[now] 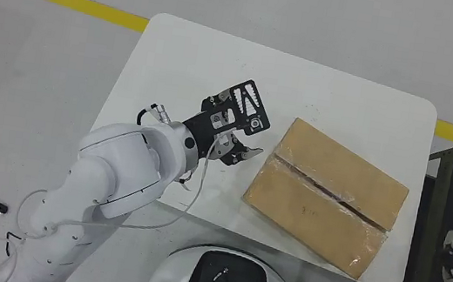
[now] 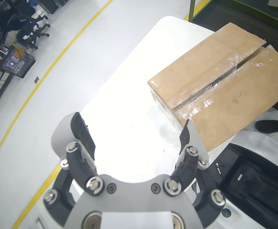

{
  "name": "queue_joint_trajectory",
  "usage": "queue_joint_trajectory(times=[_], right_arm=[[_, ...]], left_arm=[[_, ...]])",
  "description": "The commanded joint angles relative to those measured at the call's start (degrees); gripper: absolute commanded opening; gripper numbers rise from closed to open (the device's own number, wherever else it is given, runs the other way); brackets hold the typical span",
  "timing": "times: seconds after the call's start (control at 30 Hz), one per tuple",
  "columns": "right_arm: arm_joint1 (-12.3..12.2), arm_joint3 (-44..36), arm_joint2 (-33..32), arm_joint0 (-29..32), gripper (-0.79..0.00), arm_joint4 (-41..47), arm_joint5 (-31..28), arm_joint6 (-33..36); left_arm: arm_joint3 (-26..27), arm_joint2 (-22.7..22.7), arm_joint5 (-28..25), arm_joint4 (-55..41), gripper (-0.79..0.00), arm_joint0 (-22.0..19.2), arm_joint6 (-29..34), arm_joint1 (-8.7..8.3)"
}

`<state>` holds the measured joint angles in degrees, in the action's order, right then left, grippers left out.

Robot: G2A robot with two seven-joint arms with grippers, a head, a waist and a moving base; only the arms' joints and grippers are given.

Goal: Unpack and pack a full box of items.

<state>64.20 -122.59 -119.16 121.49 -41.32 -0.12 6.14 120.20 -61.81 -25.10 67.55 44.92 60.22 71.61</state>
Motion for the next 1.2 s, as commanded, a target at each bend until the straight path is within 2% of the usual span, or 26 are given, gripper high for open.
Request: queue_joint_trajectory(times=[0.0, 0.3, 0.63, 0.97, 1.17], right_arm=[[0.07, 1.33, 1.88, -0.45, -0.785, -1.07, -1.13, 0.43], [-0.2, 10.95, 11.42, -11.69, -0.785, -3.94, -9.02, 2.31], [-0.4, 14.9, 17.55, -22.23, -0.785, -6.8, -14.8, 4.38], [-0.49, 16.9, 19.82, -27.5, -0.785, -9.19, -16.81, 5.2], [-0.38, 13.32, 16.99, -25.18, -0.785, -9.59, -13.98, 2.85]], left_arm=[[0.0, 0.0, 0.0, 0.0, 0.0, 0.0, 0.0, 0.0], [0.0, 0.0, 0.0, 0.0, 0.0, 0.0, 0.0, 0.0], [0.0, 0.0, 0.0, 0.0, 0.0, 0.0, 0.0, 0.0], [0.0, 0.0, 0.0, 0.0, 0.0, 0.0, 0.0, 0.0], [0.0, 0.0, 0.0, 0.0, 0.0, 0.0, 0.0, 0.0]])
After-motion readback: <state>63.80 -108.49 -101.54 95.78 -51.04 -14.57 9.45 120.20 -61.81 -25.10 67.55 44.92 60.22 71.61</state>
